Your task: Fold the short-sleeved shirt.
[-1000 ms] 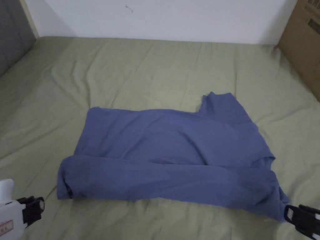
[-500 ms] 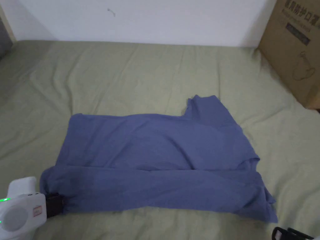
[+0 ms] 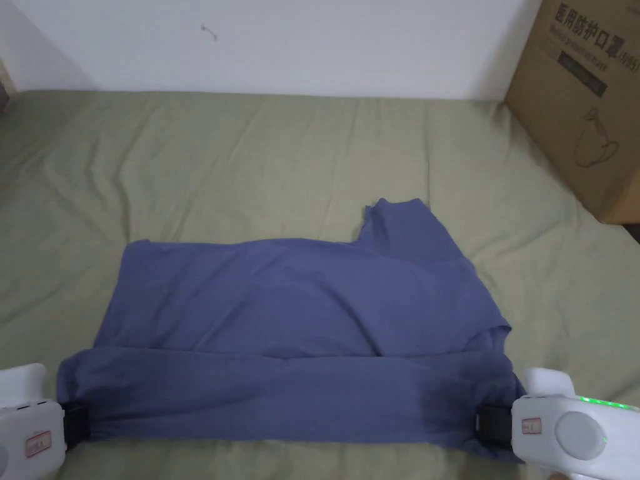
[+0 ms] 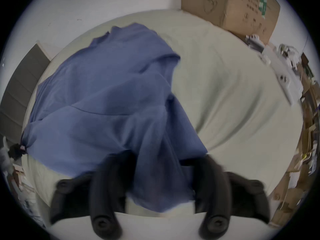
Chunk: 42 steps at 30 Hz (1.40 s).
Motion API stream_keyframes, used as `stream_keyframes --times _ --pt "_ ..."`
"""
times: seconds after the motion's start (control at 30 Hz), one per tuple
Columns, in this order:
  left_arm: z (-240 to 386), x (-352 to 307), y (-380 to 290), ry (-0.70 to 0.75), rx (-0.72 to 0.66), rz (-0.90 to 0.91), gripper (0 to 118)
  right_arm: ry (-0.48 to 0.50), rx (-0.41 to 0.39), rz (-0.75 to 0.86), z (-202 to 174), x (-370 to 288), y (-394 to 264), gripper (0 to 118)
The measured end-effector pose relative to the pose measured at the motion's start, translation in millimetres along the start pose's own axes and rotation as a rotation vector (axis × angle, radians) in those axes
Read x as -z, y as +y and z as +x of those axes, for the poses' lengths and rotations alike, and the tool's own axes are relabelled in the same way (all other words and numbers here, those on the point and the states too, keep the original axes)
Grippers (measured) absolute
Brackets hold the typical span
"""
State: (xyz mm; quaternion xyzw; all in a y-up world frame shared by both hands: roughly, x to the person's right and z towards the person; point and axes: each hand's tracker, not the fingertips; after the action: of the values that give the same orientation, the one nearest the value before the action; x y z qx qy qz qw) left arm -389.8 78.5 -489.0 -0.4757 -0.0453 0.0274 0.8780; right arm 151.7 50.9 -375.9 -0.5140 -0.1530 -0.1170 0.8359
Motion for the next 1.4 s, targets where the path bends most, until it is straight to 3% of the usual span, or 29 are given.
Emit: stream_keyframes --times 0.03,0.1,0.2,0.3,0.43,0.57,0.6,0.67,0.7,0.73,0.83,0.9,0.93,0.97,1.0,1.03,1.2,1.23,1.27,1.3,1.33,1.4 --pt "1 -2 0 -0.003 0.011 0.005 15 -0.013 -0.029 0.03 1 -7 -1 13" --pt "3 -9 3 -0.006 0.026 0.0 13 0.11 0.024 -0.007 6 -20 -1 13" --pt "5 -28 2 -0.01 0.075 0.034 12 0.12 0.067 0.029 16 -43 -7 13" --pt "3 -50 -4 -0.033 0.077 0.047 12 0.131 0.063 0.041 22 -70 -14 13" --pt "-4 -77 -35 0.008 0.125 0.042 12 0.12 -0.011 0.02 28 -98 -40 13" --pt "-20 -75 -80 -0.015 0.08 0.012 12 0.133 -0.001 -0.053 37 -77 -84 14" --pt "-22 -68 -89 -0.015 0.068 0.002 15 0.112 -0.004 -0.095 36 -68 -92 19" --pt "-33 -45 -101 0.086 0.057 -0.087 76 -0.004 -0.017 -0.172 30 -61 -99 81" --pt "-36 -46 -105 0.098 0.046 -0.074 85 -0.045 -0.02 -0.17 30 -65 -101 101" --pt "-41 -53 -106 0.065 0.019 -0.016 84 -0.007 -0.019 -0.126 33 -72 -101 109" --pt "-48 -77 -88 0.0 -0.055 0.036 83 -0.009 0.01 -0.042 41 -103 -85 107" --pt "-42 -93 -69 0.008 -0.045 0.093 81 -0.001 0.017 0.047 44 -126 -69 93" --pt "-39 -99 -61 0.019 -0.034 0.115 70 0.036 0.013 0.091 43 -133 -61 63" --pt "-32 -103 -52 0.022 -0.036 0.145 47 0.054 0.013 0.123 39 -138 -51 33" --pt "-28 -103 -45 0.014 -0.035 0.148 11 0.06 0.026 0.148 36 -140 -44 9" --pt "-20 -100 -36 -0.009 -0.027 0.181 2 0.084 0.044 0.174 32 -137 -34 6" --pt "12 -72 -13 -0.022 -0.017 0.162 2 0.203 0.062 0.157 22 -91 27 7" --pt "15 -68 -10 -0.034 -0.005 0.166 2 0.174 0.045 0.163 16 -80 44 34" --pt "18 -65 -6 -0.045 -0.013 0.163 2 0.09 -0.004 0.183 12 -68 65 77" --pt "22 -65 -1 -0.053 -0.025 0.17 2 0.07 -0.048 0.19 7 -55 84 107" --pt "25 -61 2 -0.061 -0.029 0.172 2 0.067 -0.08 0.156 5 -36 108 110" --pt "30 -55 6 -0.053 -0.027 0.174 2 0.126 -0.059 0.116 5 -2 149 111"
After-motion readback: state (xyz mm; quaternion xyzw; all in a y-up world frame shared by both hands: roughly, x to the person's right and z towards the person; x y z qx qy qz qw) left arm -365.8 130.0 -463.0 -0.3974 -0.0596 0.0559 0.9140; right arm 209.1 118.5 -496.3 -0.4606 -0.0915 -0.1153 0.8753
